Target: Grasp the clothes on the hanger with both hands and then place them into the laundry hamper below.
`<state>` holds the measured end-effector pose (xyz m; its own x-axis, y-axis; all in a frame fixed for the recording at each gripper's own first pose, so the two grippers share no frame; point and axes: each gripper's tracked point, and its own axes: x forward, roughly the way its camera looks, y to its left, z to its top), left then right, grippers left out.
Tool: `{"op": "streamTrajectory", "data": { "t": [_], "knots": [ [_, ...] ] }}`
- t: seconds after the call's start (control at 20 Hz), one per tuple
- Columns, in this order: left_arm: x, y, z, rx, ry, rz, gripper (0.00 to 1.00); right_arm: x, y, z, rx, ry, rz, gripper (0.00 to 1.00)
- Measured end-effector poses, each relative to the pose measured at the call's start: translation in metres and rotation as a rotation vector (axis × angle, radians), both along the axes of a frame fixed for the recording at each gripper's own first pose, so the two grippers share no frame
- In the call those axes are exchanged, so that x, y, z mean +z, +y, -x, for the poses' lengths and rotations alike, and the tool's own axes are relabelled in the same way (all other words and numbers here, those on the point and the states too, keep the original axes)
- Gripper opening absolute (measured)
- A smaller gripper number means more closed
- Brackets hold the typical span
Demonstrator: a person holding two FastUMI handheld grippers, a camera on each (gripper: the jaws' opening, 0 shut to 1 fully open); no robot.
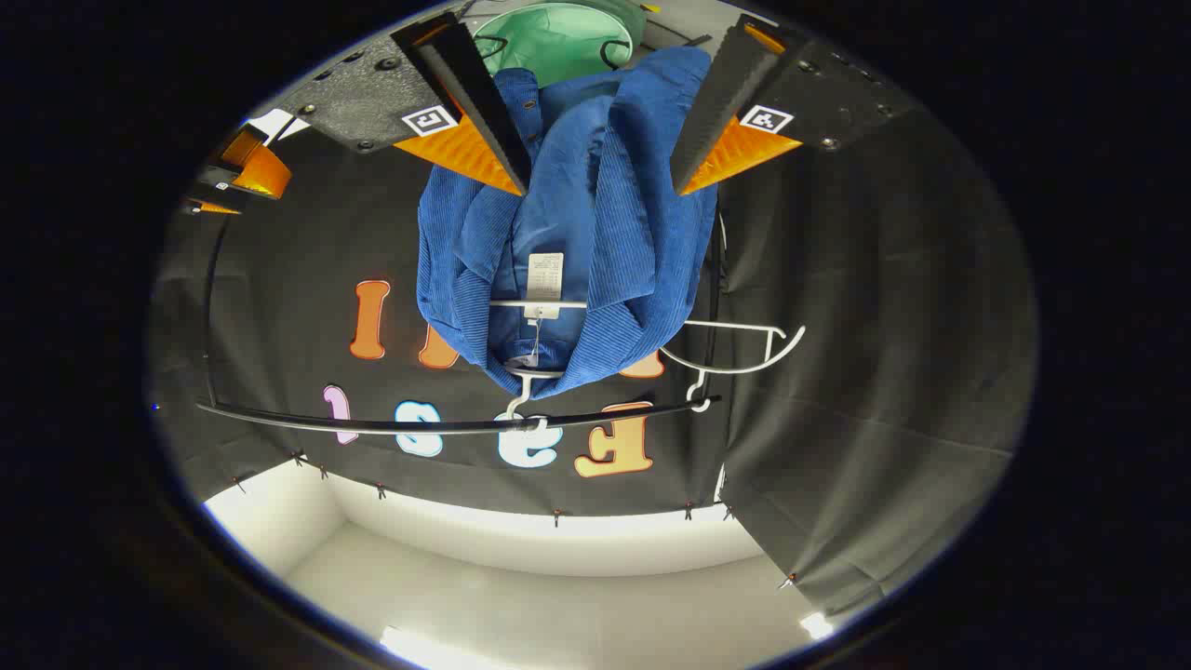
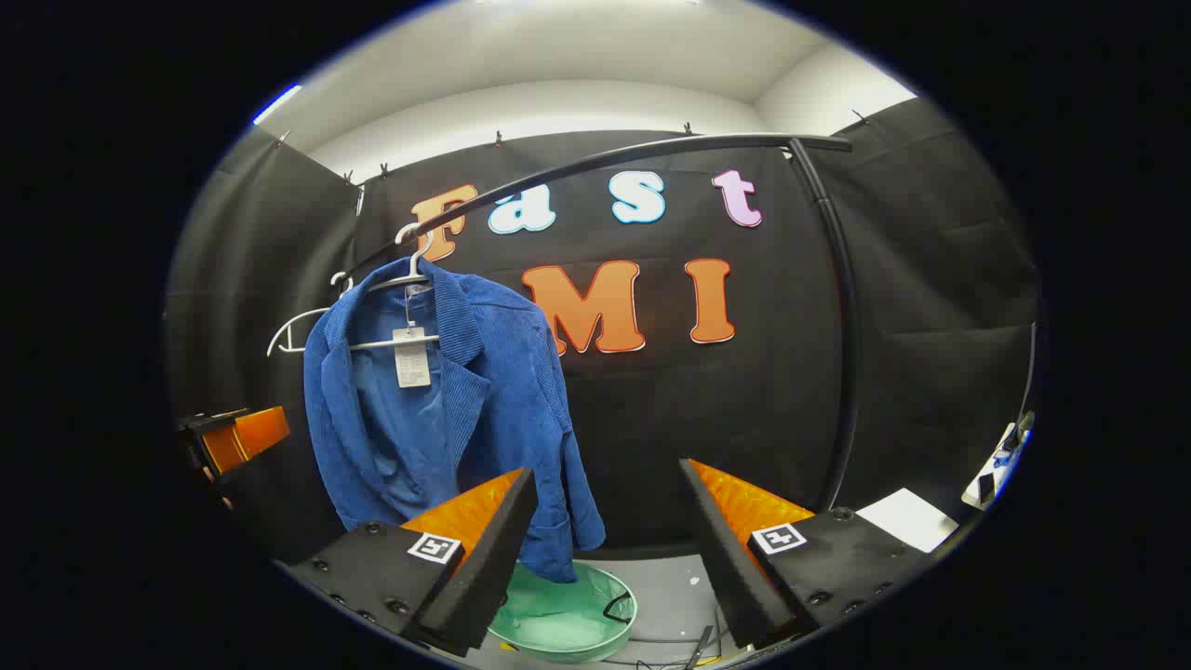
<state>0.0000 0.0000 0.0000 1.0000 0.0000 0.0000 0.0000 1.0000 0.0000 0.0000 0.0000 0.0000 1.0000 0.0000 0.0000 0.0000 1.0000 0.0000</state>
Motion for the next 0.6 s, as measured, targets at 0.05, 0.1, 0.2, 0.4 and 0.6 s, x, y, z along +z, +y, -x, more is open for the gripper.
{"op": "streamTrajectory", "data": {
  "t": [0.05, 0.1, 0.2, 0.4, 0.6],
  "knots": [
    [0.000, 0.001, -0.002, -0.002, 0.004, 0.002, 0.93, 0.001, 0.002, 0.001, -0.004, 0.000, 0.004, 0.98],
    [-0.001, 0.001, -0.003, -0.006, 0.007, 0.004, 0.93, -0.001, 0.004, -0.001, -0.006, 0.003, 0.005, 0.98],
    [0.000, 0.004, -0.003, -0.002, 0.005, 0.004, 0.93, -0.002, 0.008, -0.001, -0.004, 0.005, 0.000, 0.98],
    [-0.002, -0.001, -0.004, -0.008, 0.006, -0.009, 0.95, -0.004, 0.008, -0.002, 0.004, 0.014, 0.005, 0.98],
    [-0.008, -0.009, -0.002, -0.014, 0.024, 0.002, 0.93, -0.006, 0.003, -0.002, 0.015, 0.019, 0.005, 0.98]
  ]
}}
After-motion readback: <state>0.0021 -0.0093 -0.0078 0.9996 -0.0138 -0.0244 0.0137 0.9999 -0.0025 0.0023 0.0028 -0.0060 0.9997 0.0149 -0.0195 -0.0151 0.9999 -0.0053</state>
